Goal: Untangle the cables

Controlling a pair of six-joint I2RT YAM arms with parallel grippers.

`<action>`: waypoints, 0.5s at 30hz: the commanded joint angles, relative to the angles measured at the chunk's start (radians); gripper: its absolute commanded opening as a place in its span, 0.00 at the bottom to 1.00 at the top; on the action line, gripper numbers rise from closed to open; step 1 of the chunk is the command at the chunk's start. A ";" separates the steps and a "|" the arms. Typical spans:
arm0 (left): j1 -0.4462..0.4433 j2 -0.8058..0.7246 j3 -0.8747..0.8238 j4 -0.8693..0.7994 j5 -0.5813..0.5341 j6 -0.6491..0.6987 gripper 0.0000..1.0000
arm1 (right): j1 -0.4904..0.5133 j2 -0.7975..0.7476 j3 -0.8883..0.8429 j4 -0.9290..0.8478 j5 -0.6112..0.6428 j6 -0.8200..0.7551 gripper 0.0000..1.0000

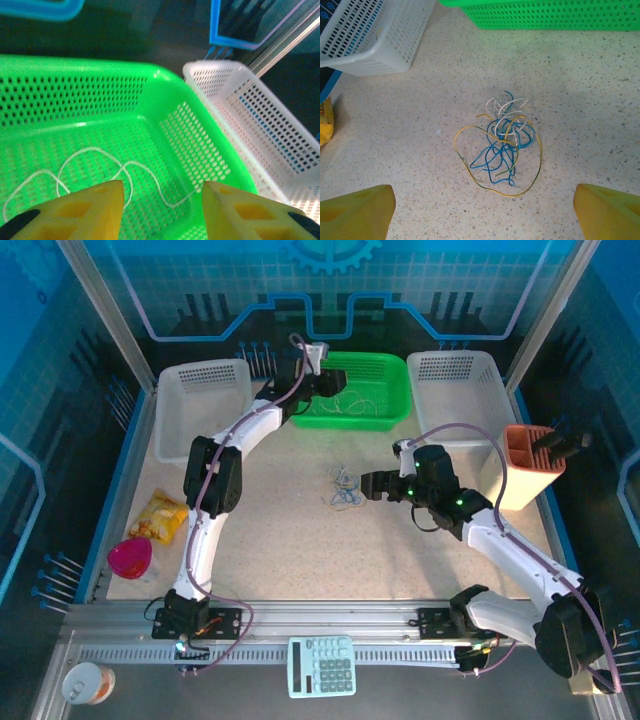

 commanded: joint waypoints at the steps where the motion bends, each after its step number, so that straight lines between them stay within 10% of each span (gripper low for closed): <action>1: 0.007 -0.066 -0.062 -0.009 0.043 0.015 0.52 | 0.010 -0.014 -0.005 0.005 0.010 0.006 0.92; 15: 0.001 -0.508 -0.440 0.127 0.088 -0.097 0.85 | 0.012 0.173 0.017 0.016 0.029 0.054 0.87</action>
